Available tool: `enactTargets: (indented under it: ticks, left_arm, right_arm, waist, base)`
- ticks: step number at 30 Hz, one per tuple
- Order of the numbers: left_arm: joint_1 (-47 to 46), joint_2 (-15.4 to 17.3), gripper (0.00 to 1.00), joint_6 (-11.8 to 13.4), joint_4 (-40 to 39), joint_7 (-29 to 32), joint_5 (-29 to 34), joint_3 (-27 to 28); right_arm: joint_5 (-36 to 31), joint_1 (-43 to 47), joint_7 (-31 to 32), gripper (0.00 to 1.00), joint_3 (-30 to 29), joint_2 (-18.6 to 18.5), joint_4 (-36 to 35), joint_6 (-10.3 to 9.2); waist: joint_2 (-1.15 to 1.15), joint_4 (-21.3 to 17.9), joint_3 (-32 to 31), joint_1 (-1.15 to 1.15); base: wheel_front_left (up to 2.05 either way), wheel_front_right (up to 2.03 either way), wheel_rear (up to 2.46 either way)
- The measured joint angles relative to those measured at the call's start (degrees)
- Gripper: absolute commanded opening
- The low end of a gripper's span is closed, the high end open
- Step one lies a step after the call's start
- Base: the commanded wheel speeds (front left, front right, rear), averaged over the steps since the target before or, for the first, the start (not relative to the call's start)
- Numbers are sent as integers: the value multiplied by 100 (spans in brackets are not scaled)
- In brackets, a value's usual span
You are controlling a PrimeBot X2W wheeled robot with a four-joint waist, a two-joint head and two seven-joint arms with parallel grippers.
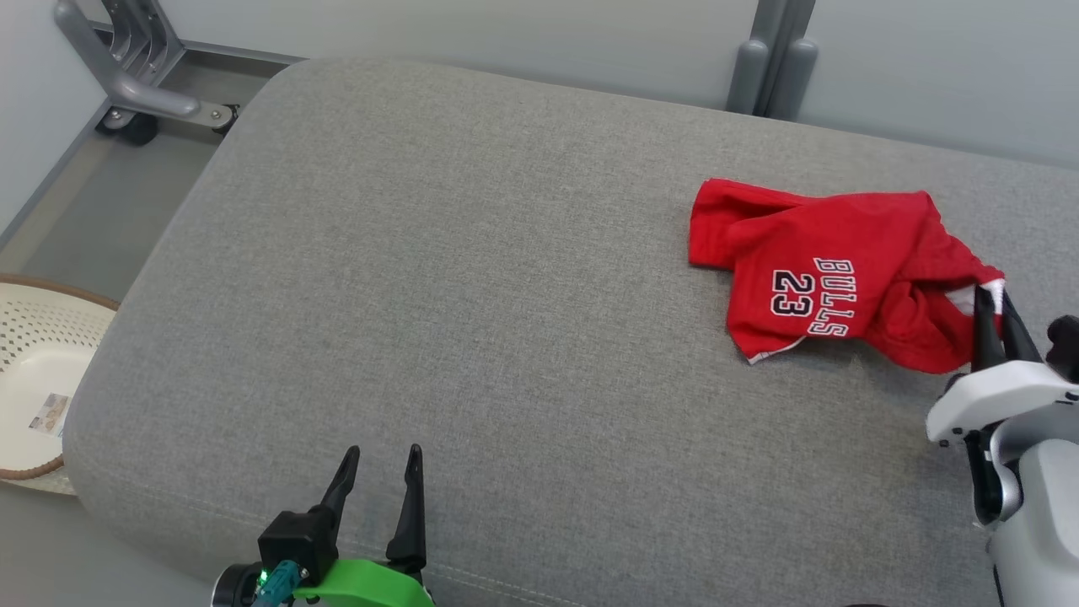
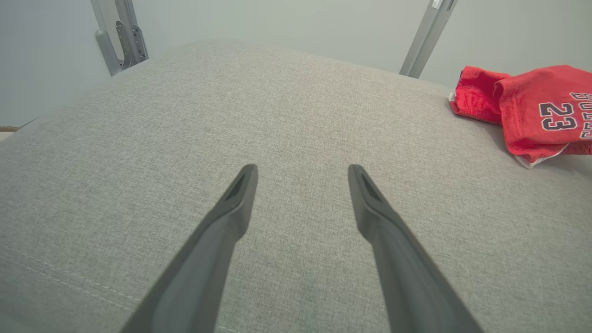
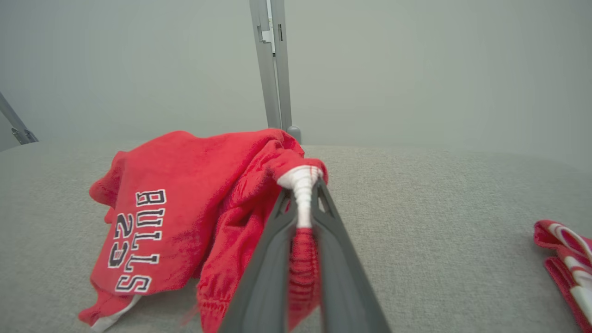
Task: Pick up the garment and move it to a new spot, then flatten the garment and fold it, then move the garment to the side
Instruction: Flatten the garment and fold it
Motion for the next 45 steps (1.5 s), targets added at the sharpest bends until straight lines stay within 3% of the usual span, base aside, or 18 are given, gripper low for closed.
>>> enactTargets:
  ticks: [2,3,4,5,13,20,26,37,38,39,40,45]
  left_arm:
    - [2,0,100,0,21,0,-8,-13]
    - [4,0,100,0,31,0,-8,-24]
    - [7,0,100,0,40,0,-9,-34]
    - [9,0,100,0,46,0,-9,-35]
    - [99,0,100,-23,148,0,-2,30]
    - [153,1,100,-43,157,0,3,22]
    - [101,0,100,-59,157,0,-27,-93]
    - [90,1,100,-34,153,0,-52,-86]
    - [90,1,100,-34,141,0,-55,-88]
    - [89,1,100,-34,124,0,-62,-93]
    - [88,1,100,-33,111,0,-68,-100]
    - [58,1,100,-16,59,0,-86,-154]
  right_arm:
    - [-101,62,0,0,-256,-44,147,0]
    - [-145,90,0,31,-380,-56,212,0]
    - [-203,118,0,100,-472,-65,274,0]
    - [-252,138,0,100,-547,-57,316,0]
    - [-558,256,0,100,-868,186,124,0]
    - [-318,444,0,100,119,472,-102,-1]
    - [-85,448,33,100,669,515,323,0]
    - [-258,31,31,100,330,416,1088,-1]
    - [-289,-23,31,91,313,423,1157,0]
    - [-292,-76,30,36,313,430,1226,0]
    - [-293,-126,26,0,323,438,1281,-1]
    - [-167,-370,22,0,554,467,1232,-1]
  waist:
    - [0,-25,-24,0]
    - [0,-31,-36,0]
    - [0,-35,-48,0]
    - [0,-38,-59,0]
    - [0,-99,-167,0]
    - [0,-159,-166,0]
    - [0,-70,-72,0]
    - [0,280,95,0]
    - [0,302,116,0]
    - [0,322,137,0]
    - [0,340,155,0]
    - [0,381,223,0]
  base:
    - [0,0,0]
    - [0,0,0]
    - [0,0,0]
    - [0,0,0]
    - [0,0,0]
    - [0,0,0]
    - [0,0,0]
    - [0,0,0]
    - [0,0,0]
    - [0,0,0]
    - [0,0,0]
    - [0,0,0]
